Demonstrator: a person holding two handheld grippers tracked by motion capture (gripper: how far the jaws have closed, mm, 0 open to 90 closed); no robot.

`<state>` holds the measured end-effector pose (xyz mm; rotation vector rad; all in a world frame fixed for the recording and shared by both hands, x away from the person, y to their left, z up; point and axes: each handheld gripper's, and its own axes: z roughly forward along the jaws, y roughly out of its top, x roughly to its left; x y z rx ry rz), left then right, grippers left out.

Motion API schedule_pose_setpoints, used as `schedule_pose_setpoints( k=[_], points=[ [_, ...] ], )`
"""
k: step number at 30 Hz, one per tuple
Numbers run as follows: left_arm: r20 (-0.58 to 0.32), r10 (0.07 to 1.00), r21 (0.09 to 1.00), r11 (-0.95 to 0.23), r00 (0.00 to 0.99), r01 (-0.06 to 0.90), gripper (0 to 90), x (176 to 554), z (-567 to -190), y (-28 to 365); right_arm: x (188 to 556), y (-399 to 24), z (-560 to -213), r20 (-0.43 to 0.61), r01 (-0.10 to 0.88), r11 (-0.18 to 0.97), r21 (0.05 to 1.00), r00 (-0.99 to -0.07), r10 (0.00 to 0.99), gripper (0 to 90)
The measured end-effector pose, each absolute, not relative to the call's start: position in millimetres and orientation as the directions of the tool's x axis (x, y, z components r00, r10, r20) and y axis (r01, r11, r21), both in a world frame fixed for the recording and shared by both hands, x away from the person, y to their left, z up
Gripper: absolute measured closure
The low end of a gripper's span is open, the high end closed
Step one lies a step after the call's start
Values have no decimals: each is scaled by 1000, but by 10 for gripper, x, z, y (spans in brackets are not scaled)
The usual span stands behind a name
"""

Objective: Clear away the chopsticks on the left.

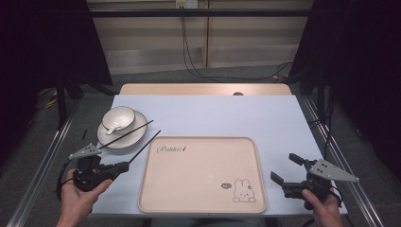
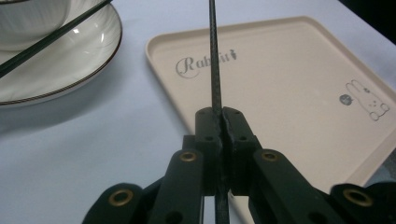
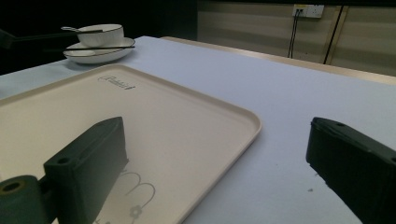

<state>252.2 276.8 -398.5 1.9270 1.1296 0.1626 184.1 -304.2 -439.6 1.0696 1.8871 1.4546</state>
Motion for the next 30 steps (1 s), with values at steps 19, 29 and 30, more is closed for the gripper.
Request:
schedule_pose_setpoints(
  k=[19,29,30],
  points=[
    [-345,843,660,-95,413,745,857,2563,-4248,2235,1843,-3037,-4396,56,268,113,957,-553,831,48],
    [-315,876,612,-105,364,784,857,2593,-4452,2180,1841,-3039,-4397,55,268,118,956,-559,828,48],
    [-319,879,603,-100,354,792,857,2605,-4475,2167,1841,-3036,-4397,59,270,113,956,-556,829,48]
  ],
)
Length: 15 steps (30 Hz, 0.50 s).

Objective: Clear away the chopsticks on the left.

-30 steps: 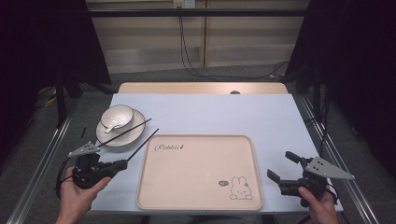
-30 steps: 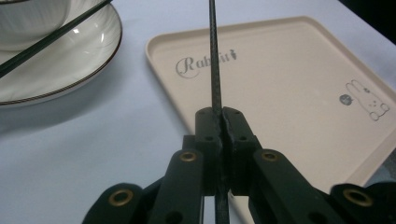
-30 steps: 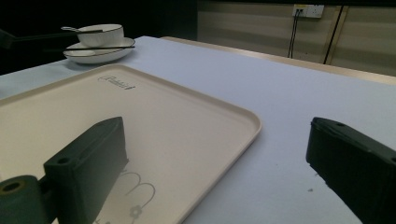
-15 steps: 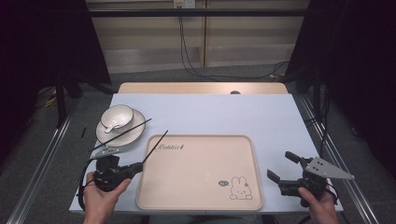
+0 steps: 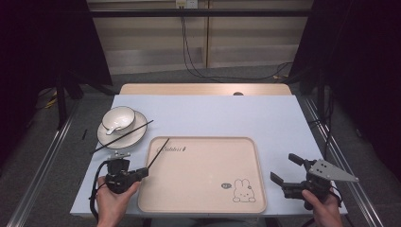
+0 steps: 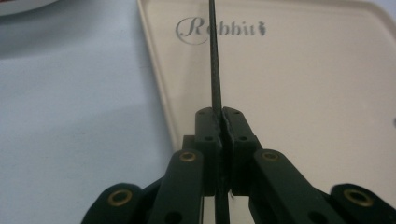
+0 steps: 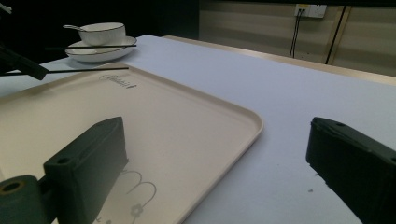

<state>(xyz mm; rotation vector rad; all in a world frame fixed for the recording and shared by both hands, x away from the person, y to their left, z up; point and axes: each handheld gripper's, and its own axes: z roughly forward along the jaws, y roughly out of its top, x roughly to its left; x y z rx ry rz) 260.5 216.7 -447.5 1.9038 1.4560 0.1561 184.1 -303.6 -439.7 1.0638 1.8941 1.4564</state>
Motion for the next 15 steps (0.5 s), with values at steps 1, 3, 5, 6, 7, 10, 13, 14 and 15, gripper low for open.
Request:
schedule_pose_setpoints(
  k=[1,3,5,6,7,10,13,14,15],
  points=[
    [-317,880,602,-103,354,792,857,2615,-4482,2161,1843,-3038,-4397,55,268,118,956,-558,828,48],
    [-317,885,604,-90,342,792,856,2638,-4485,2130,1841,-3038,-4397,54,268,118,956,-558,828,48],
    [-307,887,594,-103,343,798,855,2648,-4489,2103,1842,-3038,-4397,57,268,114,957,-555,830,48],
    [-310,891,586,-96,332,804,855,2647,-4507,2080,1844,-3042,-4399,51,267,120,956,-557,829,48],
    [-297,893,577,-114,338,808,855,2643,-4522,2057,1843,-3039,-4399,56,270,117,956,-558,828,48],
    [-299,893,574,-114,337,811,854,2640,-4547,2026,1849,-3035,-4405,50,269,124,955,-561,826,49],
    [-295,895,561,-121,334,819,854,2646,-4572,2017,1846,-3037,-4403,48,266,125,956,-561,827,49],
    [-302,898,561,-104,320,821,853,2644,-4585,2001,1845,-3038,-4402,45,265,127,956,-560,827,49],
    [-301,897,552,-113,324,826,852,2646,-4596,2004,1843,-3037,-4401,48,266,125,956,-561,827,49]
  ],
)
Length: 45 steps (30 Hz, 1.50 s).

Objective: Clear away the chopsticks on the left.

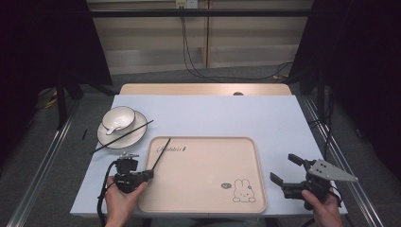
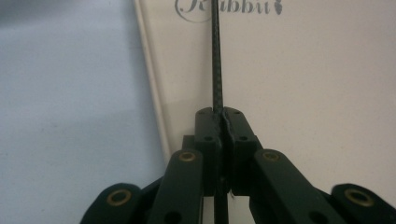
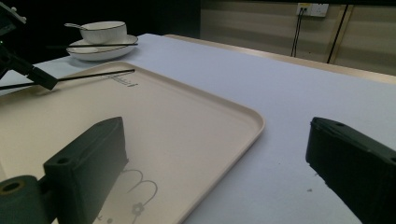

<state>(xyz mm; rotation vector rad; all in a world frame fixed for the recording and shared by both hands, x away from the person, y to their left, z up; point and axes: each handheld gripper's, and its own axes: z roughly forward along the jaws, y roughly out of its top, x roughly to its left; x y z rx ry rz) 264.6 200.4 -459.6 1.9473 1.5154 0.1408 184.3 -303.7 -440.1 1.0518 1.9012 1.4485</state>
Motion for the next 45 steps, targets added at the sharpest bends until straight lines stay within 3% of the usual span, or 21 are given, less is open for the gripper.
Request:
schedule_pose_setpoints(
  k=[9,22,29,38,45],
  points=[
    [-315,893,554,-103,322,826,845,2644,-4633,1999,1845,-3036,-4401,48,265,125,956,-563,825,49],
    [-358,851,608,-100,385,787,678,2643,-4581,2060,1845,-3032,-4400,47,263,128,956,-570,820,48],
    [-367,813,667,-109,452,737,470,2598,-4512,2137,1841,-3032,-4396,50,261,122,958,-567,822,47],
    [-263,773,778,-183,577,601,142,2515,-4409,2260,1828,-3045,-4387,50,248,116,962,-575,816,21],
    [-221,720,832,-212,658,512,43,2474,-4347,2410,1829,-3042,-4389,46,246,120,962,-579,814,21]
  ],
)
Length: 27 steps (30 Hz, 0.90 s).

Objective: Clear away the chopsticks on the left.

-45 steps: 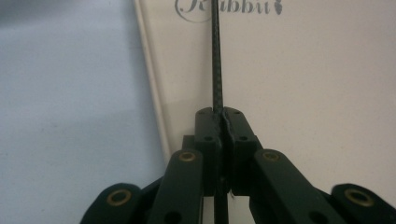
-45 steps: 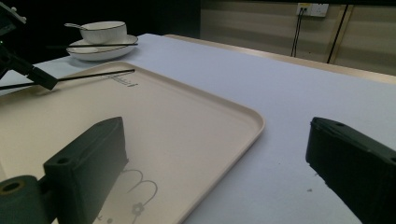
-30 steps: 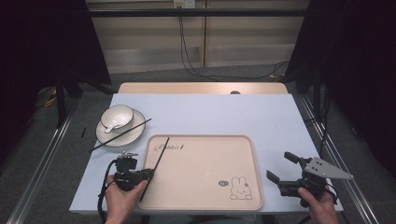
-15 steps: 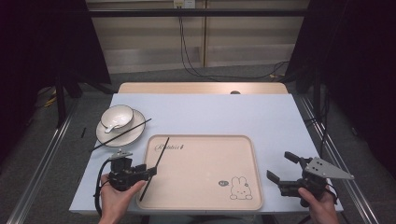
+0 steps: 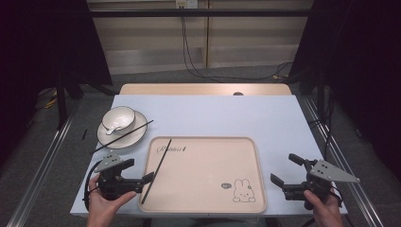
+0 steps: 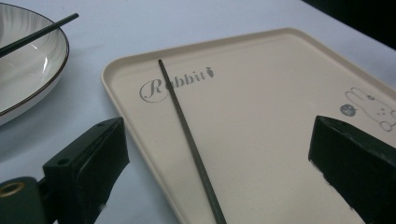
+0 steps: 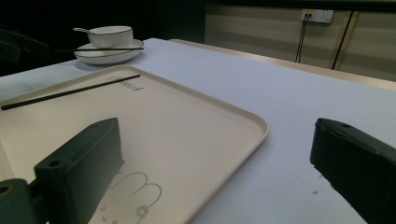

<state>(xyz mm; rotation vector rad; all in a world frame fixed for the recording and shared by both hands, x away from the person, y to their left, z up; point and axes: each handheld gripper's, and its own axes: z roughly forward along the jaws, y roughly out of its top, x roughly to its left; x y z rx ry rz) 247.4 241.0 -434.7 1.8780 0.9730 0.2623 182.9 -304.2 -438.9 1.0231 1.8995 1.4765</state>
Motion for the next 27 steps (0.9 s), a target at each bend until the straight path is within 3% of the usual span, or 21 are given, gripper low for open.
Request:
schedule_pose_setpoints(
  k=[27],
  points=[
    [-141,682,866,-266,718,423,57,2746,-4090,3345,1839,-3033,-4394,44,251,124,960,-572,819,22]
  ],
)
